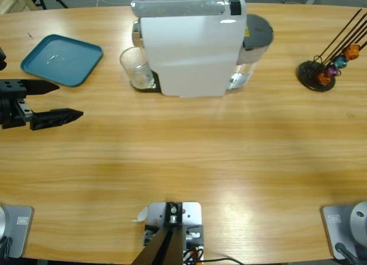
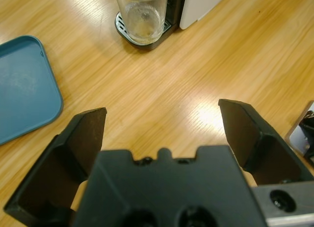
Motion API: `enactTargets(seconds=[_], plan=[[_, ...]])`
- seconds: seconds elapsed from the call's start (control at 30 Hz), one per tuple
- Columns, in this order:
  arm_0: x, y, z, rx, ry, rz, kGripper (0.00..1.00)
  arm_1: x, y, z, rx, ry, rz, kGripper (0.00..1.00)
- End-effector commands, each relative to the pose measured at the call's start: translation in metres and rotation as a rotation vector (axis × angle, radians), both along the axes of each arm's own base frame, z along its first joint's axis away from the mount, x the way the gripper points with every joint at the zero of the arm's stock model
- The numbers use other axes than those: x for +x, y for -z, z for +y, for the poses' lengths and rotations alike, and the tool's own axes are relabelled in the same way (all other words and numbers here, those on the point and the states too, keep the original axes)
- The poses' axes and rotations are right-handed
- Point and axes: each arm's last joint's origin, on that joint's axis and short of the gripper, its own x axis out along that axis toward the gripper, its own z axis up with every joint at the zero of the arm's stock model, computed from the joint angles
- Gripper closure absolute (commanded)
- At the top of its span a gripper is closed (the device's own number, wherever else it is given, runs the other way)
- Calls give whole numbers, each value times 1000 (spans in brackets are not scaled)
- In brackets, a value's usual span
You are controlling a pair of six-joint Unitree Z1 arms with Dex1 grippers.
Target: Pour coffee
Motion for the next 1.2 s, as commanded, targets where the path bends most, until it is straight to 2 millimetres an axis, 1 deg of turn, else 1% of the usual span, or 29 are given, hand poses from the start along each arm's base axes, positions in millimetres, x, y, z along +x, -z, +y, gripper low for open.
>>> enactTargets(seconds=[0.03,0.23,0.33,0.37,0.43,0.53,0.63,0.73,0.8,0.9,1.0,1.07,1.2], plan=[[0,10,-3,30,35,17,0,-9,0,3,-18,-3,4,0],[-4,11,0,29,35,18,0,-13,0,6,-19,-2,5,0],[-10,10,5,24,36,15,0,-25,3,0,-29,1,6,0],[-12,9,6,18,36,8,0,-33,5,-2,-20,-5,-3,0],[-15,6,9,6,37,-7,0,-56,9,-9,10,-26,-34,0],[-17,4,10,-4,41,-11,0,-86,15,-21,37,-58,-58,0],[-21,5,13,-5,41,-5,0,-112,22,-39,81,-77,-98,0],[-25,4,16,-7,41,-6,0,-137,38,-62,126,-90,-137,0],[-26,1,17,-13,41,-13,0,-153,57,-76,136,-116,-149,0],[-29,-3,19,-31,40,-33,0,-171,85,-90,155,-167,-151,0],[-33,-5,23,-40,38,-42,0,-184,108,-101,168,-199,-164,0],[-35,-5,24,-31,37,-29,0,-188,115,-106,145,-217,-169,0],[-35,-7,24,-36,28,-24,0,-193,117,-115,165,-218,-188,0]])
